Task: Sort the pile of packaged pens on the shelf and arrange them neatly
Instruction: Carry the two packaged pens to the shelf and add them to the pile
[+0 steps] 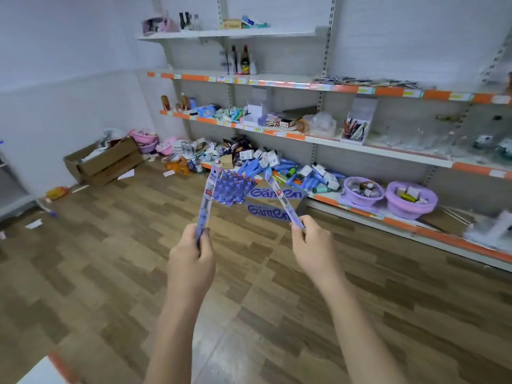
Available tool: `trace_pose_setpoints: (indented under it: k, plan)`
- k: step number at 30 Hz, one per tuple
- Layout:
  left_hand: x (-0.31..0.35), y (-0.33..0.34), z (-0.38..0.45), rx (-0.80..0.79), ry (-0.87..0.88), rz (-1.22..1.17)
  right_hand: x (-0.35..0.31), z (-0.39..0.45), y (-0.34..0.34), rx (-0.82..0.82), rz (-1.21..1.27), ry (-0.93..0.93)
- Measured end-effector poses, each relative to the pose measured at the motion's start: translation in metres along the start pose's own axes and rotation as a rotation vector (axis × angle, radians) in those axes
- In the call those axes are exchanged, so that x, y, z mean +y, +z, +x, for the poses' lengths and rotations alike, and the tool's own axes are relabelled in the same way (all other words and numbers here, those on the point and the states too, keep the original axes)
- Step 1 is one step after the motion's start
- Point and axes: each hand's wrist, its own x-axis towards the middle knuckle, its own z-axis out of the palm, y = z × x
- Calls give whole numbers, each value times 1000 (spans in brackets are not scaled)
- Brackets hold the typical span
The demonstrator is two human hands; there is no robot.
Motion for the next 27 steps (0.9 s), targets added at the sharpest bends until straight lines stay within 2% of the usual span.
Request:
trace_pose_setpoints:
  k: [15,27]
  plan:
    - [39,144,241,-219,237,-134,3,217,8,278,-39,159]
    - [74,258,314,-453,277,-188,43,312,-10,335,-101,234]
